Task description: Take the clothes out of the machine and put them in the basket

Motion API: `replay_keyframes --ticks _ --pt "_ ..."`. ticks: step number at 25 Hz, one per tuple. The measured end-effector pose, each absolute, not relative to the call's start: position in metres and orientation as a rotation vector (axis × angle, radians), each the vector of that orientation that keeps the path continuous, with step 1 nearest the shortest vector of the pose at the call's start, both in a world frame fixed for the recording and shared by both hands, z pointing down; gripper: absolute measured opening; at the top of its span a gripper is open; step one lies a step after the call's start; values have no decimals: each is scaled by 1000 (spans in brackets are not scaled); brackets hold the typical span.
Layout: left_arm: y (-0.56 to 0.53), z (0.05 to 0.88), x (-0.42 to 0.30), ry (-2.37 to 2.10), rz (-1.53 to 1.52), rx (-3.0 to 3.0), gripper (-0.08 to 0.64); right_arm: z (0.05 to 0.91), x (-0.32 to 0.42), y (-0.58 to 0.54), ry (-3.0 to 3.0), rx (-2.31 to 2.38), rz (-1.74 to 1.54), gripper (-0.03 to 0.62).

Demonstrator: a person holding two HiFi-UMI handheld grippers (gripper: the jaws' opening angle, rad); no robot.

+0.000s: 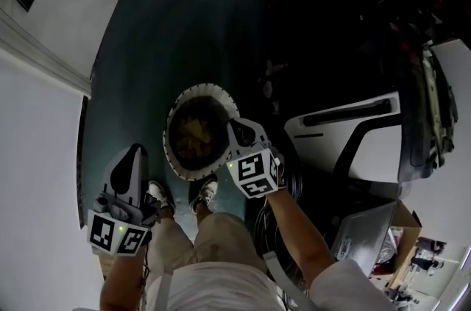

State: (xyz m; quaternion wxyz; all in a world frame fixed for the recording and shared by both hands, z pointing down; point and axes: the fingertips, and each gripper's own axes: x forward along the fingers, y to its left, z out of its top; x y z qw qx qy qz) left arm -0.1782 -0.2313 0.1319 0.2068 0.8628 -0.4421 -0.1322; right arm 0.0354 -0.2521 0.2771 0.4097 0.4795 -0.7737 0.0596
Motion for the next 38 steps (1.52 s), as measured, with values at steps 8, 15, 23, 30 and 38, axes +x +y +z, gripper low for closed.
replay_keyframes --ticks 8,15,23,30,38 --pt "-235 54 -193 -1349 -441 2473 14 132 42 -253 -2078 1334 -16 11" --pt "-222 4 -207 -1414 -507 2476 14 36 56 -233 -2134 1424 -139 11" --pt "-207 -44 -223 -1482 -593 2493 14 -32 57 -211 -2179 1454 -266 11" --pt "-190 -64 -222 -1498 -641 2504 14 -62 72 -182 -2195 1539 -287 11" --pt "-185 -69 -231 -1526 -662 2489 14 -65 78 -168 -2168 1553 -289 12"
